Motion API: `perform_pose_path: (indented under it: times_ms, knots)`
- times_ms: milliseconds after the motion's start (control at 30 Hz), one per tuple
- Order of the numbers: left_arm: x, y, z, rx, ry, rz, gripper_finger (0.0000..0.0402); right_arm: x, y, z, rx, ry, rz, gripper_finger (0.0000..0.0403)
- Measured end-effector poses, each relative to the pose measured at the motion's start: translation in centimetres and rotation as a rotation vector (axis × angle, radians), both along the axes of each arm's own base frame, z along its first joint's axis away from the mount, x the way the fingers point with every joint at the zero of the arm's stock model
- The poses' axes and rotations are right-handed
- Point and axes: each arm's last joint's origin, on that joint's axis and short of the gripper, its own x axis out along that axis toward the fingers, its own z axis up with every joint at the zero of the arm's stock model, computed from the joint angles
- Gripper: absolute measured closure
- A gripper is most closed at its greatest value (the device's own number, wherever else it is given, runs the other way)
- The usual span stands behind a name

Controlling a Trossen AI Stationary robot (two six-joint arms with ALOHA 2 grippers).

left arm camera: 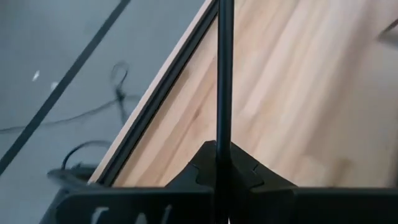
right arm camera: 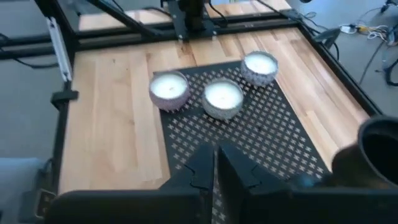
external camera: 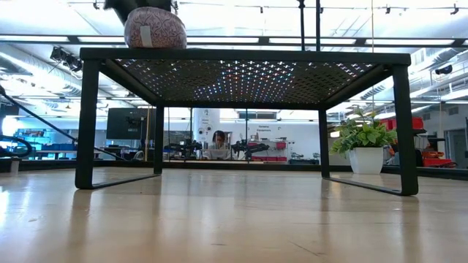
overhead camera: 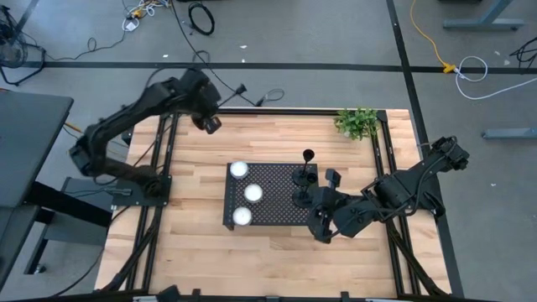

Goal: Pick & Place candle stick holders
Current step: Put the black candle holder on the shelf aligned with the other black candle holders

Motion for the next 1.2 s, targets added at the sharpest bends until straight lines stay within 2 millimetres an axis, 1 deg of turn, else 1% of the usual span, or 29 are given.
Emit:
perform_pose_path:
  times_ms: [200, 300, 433, 567, 667, 767, 867, 967, 1100, 1200]
  knots:
    - [-1.7, -3.5, 3.2, -0.033, -0.207, -0.078, 0.0395, 0.6, 0.4, 0.7, 0.033, -0.080, 0.036, 0.0383]
    - [-2.4, -5.5, 4.6, -0.053, -0.306, -0.143, 0.0395, 1.0, 0.9, 1.4, 0.081, -0.141, 0.104, 0.0383]
    - [-3.3, -8.4, 6.6, -0.071, -0.458, -0.276, 0.0395, 1.6, 1.5, 2.5, 0.111, -0.241, 0.216, 0.0383]
    - [-4.3, -11.1, 8.5, -0.060, -0.604, -0.391, 0.0395, 1.9, 1.6, 3.4, 0.078, -0.327, 0.245, 0.0383]
    - [-4.7, -12.8, 9.8, -0.044, -0.713, -0.474, 0.0395, 2.1, 1.7, 3.9, 0.041, -0.382, 0.253, 0.0383]
    - [-4.5, -14.2, 10.8, -0.027, -0.800, -0.553, 0.0395, 2.8, 1.7, 3.9, -0.013, -0.412, 0.269, 0.0383]
    - [-4.0, -15.2, 11.3, -0.018, -0.852, -0.591, 0.0395, 3.7, 1.4, 3.8, -0.071, -0.437, 0.277, 0.0383]
    - [-3.0, -16.2, 11.4, -0.023, -0.867, -0.629, 0.0395, 4.4, 0.6, 3.7, -0.111, -0.440, 0.259, 0.0383]
    - [-1.6, -17.3, 11.0, -0.011, -0.847, -0.662, 0.0395, 5.2, -0.7, 3.7, -0.128, -0.438, 0.219, 0.0383]
    - [-0.8, -17.8, 10.8, 0.010, -0.835, -0.677, 0.0395, 5.5, -1.6, 3.7, -0.148, -0.438, 0.196, 0.0383]
